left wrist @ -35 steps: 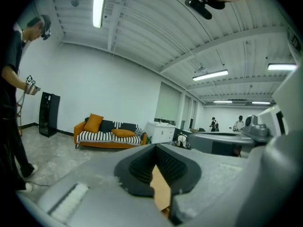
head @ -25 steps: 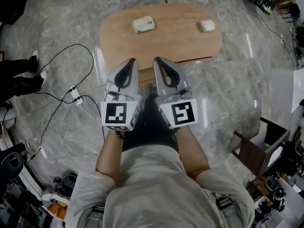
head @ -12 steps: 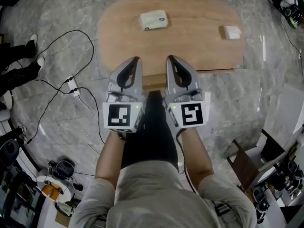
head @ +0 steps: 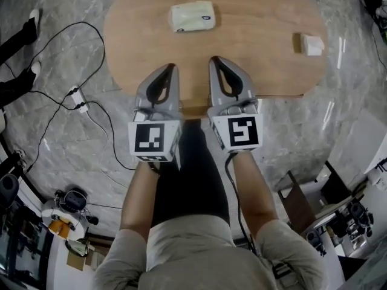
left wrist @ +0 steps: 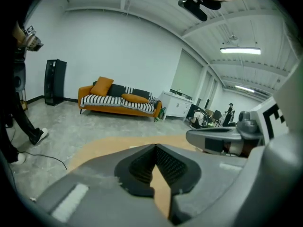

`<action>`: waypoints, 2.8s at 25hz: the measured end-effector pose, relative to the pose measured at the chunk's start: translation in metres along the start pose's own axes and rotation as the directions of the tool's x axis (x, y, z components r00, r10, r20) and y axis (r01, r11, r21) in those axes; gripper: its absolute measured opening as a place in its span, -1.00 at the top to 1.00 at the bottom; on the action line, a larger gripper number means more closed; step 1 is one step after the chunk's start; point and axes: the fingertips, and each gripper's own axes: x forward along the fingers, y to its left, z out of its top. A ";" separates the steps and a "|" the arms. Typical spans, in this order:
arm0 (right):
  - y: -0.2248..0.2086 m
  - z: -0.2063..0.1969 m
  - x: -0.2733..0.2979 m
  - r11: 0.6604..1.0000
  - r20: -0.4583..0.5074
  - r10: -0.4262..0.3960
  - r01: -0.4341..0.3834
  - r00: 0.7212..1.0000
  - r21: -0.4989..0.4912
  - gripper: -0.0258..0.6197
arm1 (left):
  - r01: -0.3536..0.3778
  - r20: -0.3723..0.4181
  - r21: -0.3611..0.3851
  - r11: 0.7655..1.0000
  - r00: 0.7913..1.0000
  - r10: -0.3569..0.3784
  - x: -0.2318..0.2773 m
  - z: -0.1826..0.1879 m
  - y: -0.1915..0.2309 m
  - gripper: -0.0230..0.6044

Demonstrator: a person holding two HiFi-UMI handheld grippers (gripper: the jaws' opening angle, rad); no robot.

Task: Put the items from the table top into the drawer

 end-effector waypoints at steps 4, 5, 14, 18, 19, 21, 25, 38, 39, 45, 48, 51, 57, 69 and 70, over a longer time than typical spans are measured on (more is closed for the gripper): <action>-0.014 -0.022 0.027 1.000 -0.044 0.009 -0.009 0.999 -0.007 0.90 | -0.001 -0.046 -0.032 0.999 0.999 -0.001 0.027 -0.023 0.005 0.87; -0.019 -0.029 0.034 1.000 -0.065 0.005 -0.006 0.998 -0.009 0.90 | 0.002 -0.060 -0.038 0.999 0.998 -0.004 0.034 -0.029 0.006 0.87; -0.064 -0.086 0.096 1.000 -0.221 -0.005 0.002 0.975 -0.013 0.47 | -0.007 -0.123 -0.087 0.996 0.992 -0.004 0.072 -0.059 0.019 0.87; -0.079 -0.113 0.122 1.000 -0.306 -0.003 -0.006 0.952 -0.029 0.31 | -0.034 -0.143 -0.081 0.996 0.989 0.023 0.074 -0.072 0.025 0.87; -0.081 -0.118 0.128 1.000 -0.323 0.002 -0.012 0.946 -0.027 0.25 | -0.042 -0.147 -0.082 0.996 0.989 0.030 0.075 -0.074 0.026 0.87; -0.086 -0.126 0.135 1.000 -0.341 0.011 -0.018 0.940 -0.017 0.23 | -0.052 -0.156 -0.084 0.995 0.987 0.038 0.076 -0.078 0.028 0.87; -0.092 -0.134 0.142 1.000 -0.360 0.014 -0.015 0.933 0.001 0.23 | -0.054 -0.166 -0.077 0.996 0.985 0.041 0.078 -0.082 0.031 0.87; -0.097 -0.156 0.166 1.000 -0.397 0.003 -0.001 0.918 0.005 0.68 | -0.060 -0.181 -0.102 0.993 0.983 0.040 0.073 -0.094 0.031 0.87; -0.095 -0.156 0.166 1.000 -0.394 0.001 -0.005 0.919 -0.009 0.74 | -0.061 -0.183 -0.104 0.993 0.982 0.041 0.071 -0.096 0.032 0.87; -0.075 -0.149 0.157 0.999 -0.358 0.022 -0.032 0.933 -0.024 0.84 | -0.070 -0.191 -0.105 0.992 0.980 0.049 0.058 -0.103 0.037 0.87; -0.061 -0.147 0.151 0.998 -0.343 0.030 -0.046 0.939 -0.040 0.86 | -0.072 -0.188 -0.102 0.992 0.981 0.052 0.049 -0.105 0.039 0.87; -0.046 -0.144 0.145 0.997 -0.323 0.046 -0.062 0.945 -0.039 0.86 | -0.071 -0.188 -0.096 0.993 0.981 0.052 0.041 -0.107 0.041 0.87; -0.025 -0.150 0.129 0.998 -0.300 0.044 -0.058 0.953 -0.038 0.88 | -0.062 -0.193 -0.086 0.994 0.980 0.045 0.017 -0.121 0.039 0.87; 0.040 -0.169 0.063 1.000 -0.259 0.009 -0.016 0.966 -0.024 0.89 | -0.006 -0.177 -0.016 1.000 0.984 0.003 -0.060 -0.147 0.034 0.87; 0.045 -0.170 0.057 1.000 -0.251 0.003 -0.009 0.968 -0.023 0.89 | 0.001 -0.176 -0.009 1.000 0.984 -0.003 -0.068 -0.151 0.033 0.87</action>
